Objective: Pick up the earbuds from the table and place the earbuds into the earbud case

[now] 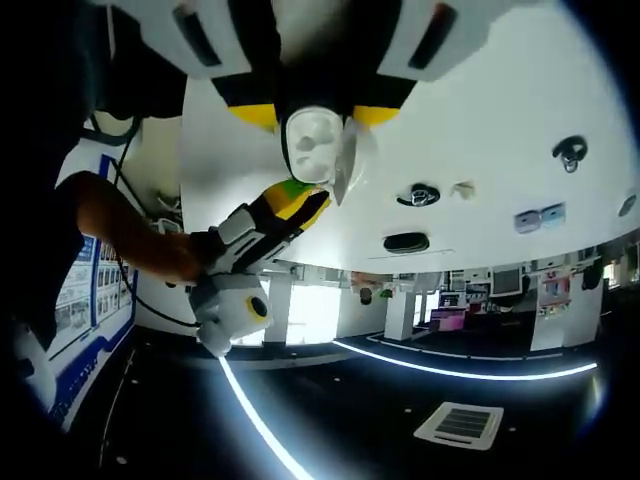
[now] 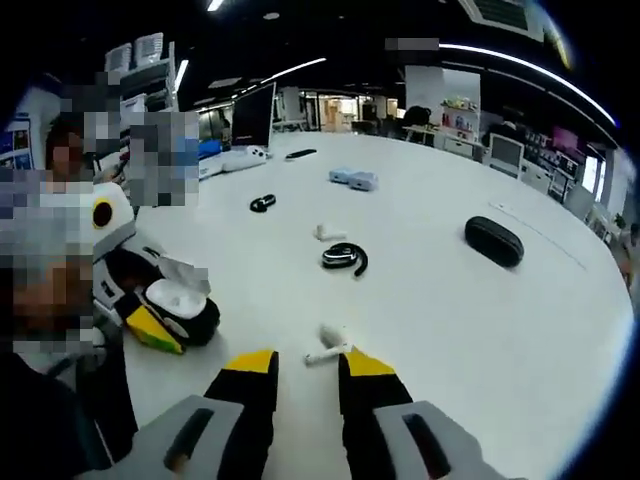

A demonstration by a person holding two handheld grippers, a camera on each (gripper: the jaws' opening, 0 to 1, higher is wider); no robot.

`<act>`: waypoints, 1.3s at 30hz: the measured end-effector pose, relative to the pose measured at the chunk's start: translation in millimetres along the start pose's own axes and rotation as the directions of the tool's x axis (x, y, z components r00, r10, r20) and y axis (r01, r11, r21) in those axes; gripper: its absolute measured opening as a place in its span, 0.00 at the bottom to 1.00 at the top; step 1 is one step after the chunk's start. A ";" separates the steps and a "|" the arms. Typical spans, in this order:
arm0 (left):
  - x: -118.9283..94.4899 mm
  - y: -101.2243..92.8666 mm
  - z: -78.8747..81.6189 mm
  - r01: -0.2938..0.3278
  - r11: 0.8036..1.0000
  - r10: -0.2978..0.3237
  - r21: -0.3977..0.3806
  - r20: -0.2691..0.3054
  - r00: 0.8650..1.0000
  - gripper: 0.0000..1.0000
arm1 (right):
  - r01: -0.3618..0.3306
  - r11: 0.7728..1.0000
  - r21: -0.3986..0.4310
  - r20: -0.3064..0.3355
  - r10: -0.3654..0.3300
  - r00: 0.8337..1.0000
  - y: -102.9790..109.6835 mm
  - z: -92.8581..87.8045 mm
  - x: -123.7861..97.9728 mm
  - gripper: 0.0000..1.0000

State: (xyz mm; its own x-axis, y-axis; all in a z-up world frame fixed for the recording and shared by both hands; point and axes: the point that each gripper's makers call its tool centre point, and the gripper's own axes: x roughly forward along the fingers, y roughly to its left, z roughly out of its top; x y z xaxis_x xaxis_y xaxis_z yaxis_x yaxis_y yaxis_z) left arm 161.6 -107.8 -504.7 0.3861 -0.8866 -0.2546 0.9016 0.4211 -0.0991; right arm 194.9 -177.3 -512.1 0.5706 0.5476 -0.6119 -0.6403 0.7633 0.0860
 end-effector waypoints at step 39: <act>-0.4 -0.2 -0.5 0.003 1.000 -0.003 -0.003 0.002 1.000 0.25 | -0.093 0.985 -0.143 0.021 0.097 0.995 -8.7 26.4 17.2 0.13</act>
State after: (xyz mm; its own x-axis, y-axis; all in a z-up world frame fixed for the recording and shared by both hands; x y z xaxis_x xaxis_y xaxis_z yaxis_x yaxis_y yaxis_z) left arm 161.2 -107.4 -505.0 0.3833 -0.8884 -0.2526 0.9024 0.4186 -0.1027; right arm 223.9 -165.5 -502.6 0.5165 0.6262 -0.5840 -0.7577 0.6520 0.0290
